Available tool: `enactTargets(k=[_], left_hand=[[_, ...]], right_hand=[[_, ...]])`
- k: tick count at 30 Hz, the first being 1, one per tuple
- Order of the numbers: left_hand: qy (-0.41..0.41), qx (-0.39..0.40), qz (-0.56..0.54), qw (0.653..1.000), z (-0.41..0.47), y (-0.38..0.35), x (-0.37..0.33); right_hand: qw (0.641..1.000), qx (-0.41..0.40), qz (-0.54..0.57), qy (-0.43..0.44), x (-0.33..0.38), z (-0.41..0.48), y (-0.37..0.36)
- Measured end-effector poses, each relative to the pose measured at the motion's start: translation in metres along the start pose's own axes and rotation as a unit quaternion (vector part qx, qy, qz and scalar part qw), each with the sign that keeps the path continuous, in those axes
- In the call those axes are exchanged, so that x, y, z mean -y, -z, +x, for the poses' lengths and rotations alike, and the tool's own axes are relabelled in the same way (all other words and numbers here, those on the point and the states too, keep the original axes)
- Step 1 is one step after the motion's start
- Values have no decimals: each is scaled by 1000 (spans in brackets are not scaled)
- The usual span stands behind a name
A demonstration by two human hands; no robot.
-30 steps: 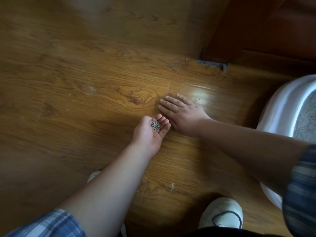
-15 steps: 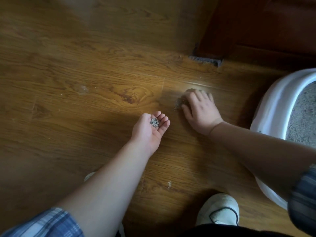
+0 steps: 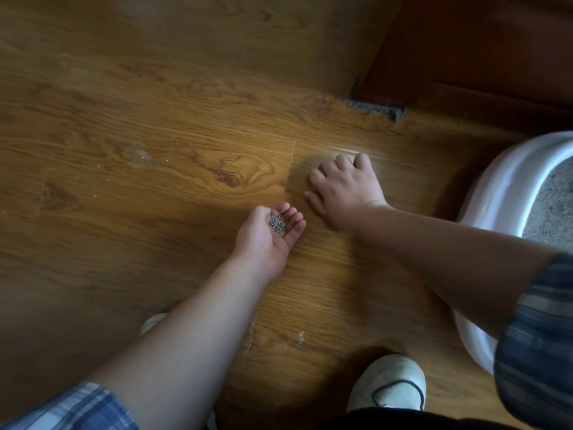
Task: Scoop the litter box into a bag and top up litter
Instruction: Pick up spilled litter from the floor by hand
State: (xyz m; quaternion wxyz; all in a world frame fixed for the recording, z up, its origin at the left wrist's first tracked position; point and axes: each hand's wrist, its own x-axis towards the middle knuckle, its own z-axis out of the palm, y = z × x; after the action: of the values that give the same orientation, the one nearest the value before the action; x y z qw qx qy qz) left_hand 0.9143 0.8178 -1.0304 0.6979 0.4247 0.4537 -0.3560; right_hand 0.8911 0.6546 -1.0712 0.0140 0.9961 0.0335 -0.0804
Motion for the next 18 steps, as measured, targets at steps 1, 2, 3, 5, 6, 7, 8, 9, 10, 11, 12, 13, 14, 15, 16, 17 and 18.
enactTargets(k=[1, 2, 3, 5, 6, 7, 8, 9, 10, 11, 12, 13, 14, 15, 16, 17, 18], left_hand=[[-1, 1, 1, 1000, 1, -1, 0], [-2, 1, 2, 1000, 1, -1, 0], [-4, 0, 3, 1000, 1, -1, 0], [-6, 0, 3, 1000, 1, -2, -1], [-7, 1, 5, 1000, 1, -2, -2], [-8, 3, 6, 1000, 1, -3, -3], [-9, 6, 7, 1000, 1, -3, -4], [-10, 9, 8, 1000, 1, -3, -4], [-11, 12, 9, 1000, 1, -3, -5], [-11, 13, 9, 1000, 1, -3, -5], [-9, 14, 9, 1000, 1, -3, -5], [-7, 14, 8, 1000, 1, -3, -5], [-5, 14, 7, 1000, 0, -3, -4], [-4, 14, 7, 1000, 0, -3, -3], [-3, 13, 6, 1000, -1, -3, -2], [-2, 13, 6, 1000, -1, -3, 0], [-3, 12, 7, 1000, -1, -3, 1]], right_hand=[[1000, -11, 4, 9, 0, 2, 0], [1000, -17, 5, 17, 0, 4, 1], [1000, -18, 4, 24, -2, 5, 1], [999, -16, 2, 42, -7, 8, -1], [998, -15, 1, 53, -10, 9, -2], [998, -12, 0, 62, -13, 10, -3], [998, -4, -2, 70, -14, 11, -3], [997, 4, -4, 76, -16, 12, -3], [997, 9, -8, 81, -16, 13, -2], [997, 12, -9, 82, -16, 13, -1], [997, 12, -7, 82, -16, 13, 1], [996, 12, -4, 84, -16, 14, 2], [996, 13, 0, 87, -16, 14, 4], [996, 17, 4, 89, -16, 14, 5], [996, 21, 5, 89, -16, 15, 7], [996, 24, 5, 89, -16, 16, 8], [996, 22, 9, 86, -15, 16, 10]])
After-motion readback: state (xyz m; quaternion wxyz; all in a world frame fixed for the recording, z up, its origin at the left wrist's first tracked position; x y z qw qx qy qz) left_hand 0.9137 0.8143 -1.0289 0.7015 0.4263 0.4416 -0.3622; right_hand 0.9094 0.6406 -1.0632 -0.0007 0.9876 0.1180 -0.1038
